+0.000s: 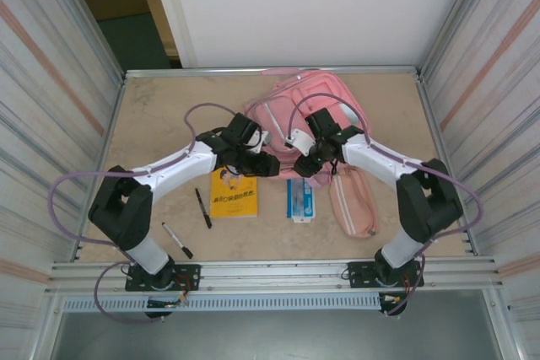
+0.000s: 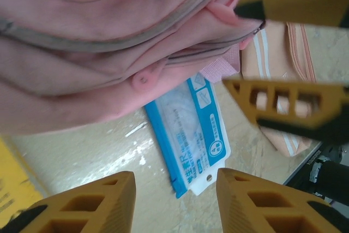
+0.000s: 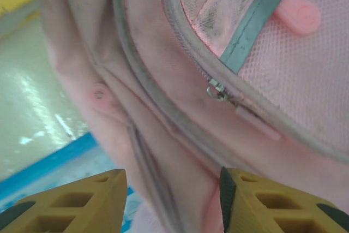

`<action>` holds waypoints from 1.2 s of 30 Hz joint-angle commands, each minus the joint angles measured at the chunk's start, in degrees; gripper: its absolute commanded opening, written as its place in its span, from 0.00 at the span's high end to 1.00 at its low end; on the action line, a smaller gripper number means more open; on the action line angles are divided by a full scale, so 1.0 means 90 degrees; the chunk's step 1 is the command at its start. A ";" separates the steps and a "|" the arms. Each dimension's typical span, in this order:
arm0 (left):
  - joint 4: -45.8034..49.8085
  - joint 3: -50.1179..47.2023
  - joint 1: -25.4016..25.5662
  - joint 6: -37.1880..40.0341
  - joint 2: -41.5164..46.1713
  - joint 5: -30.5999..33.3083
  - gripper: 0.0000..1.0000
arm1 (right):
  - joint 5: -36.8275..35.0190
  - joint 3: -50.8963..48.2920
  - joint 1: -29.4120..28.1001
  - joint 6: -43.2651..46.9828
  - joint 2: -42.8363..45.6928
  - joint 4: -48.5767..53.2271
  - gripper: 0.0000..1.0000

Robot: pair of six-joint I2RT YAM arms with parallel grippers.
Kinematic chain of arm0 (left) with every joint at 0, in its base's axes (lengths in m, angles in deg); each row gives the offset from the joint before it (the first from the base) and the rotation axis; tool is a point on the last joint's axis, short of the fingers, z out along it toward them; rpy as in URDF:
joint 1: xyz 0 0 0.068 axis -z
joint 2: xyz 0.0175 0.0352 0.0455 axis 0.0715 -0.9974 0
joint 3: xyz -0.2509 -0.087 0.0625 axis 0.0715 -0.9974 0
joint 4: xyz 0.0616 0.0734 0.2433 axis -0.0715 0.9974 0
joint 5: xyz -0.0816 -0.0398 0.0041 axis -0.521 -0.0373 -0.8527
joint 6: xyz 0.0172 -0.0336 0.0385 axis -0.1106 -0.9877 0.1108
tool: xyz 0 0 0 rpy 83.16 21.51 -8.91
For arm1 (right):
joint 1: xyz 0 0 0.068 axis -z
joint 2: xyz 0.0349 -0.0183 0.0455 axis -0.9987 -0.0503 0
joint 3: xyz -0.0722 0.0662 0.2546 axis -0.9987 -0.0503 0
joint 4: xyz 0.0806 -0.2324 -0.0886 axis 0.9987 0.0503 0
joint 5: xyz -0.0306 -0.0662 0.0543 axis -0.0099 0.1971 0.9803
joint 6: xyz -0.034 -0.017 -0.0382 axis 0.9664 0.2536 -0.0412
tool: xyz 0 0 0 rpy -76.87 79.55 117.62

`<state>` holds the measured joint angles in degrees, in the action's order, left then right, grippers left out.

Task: Pack books, pencil case, and school supplies into a backpack

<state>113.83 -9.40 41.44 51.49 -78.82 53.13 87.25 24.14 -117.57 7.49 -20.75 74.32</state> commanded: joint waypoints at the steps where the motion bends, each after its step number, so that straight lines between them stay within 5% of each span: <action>1: -0.0166 -0.0304 -0.0067 -0.0046 0.0350 -0.0328 0.56 | -0.0208 0.0291 0.0016 0.1384 -0.0545 0.0315 0.55; 12: -0.0632 -0.0440 -0.0023 0.0061 0.0532 -0.0689 0.55 | 0.0486 -0.0064 0.0134 0.1625 -0.0196 -0.0238 0.99; 22: -0.1040 -0.0046 0.0236 0.0562 0.0134 -0.0458 0.52 | 0.2393 -0.0818 0.0992 0.0538 0.1305 -0.1660 1.00; 28: -0.1256 0.0333 0.0363 0.1072 -0.0154 -0.0297 0.51 | 0.2633 -0.0816 0.1031 0.0418 0.1317 -0.1559 1.00; 36: -0.1252 0.0532 0.0837 0.1584 -0.0532 0.1038 0.52 | 0.3070 -0.0879 0.1060 -0.0337 0.1375 -0.1896 1.00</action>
<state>103.56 -4.87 47.91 63.03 -83.08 55.49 108.95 15.72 -108.09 8.85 -10.28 61.07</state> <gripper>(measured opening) 0.486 0.048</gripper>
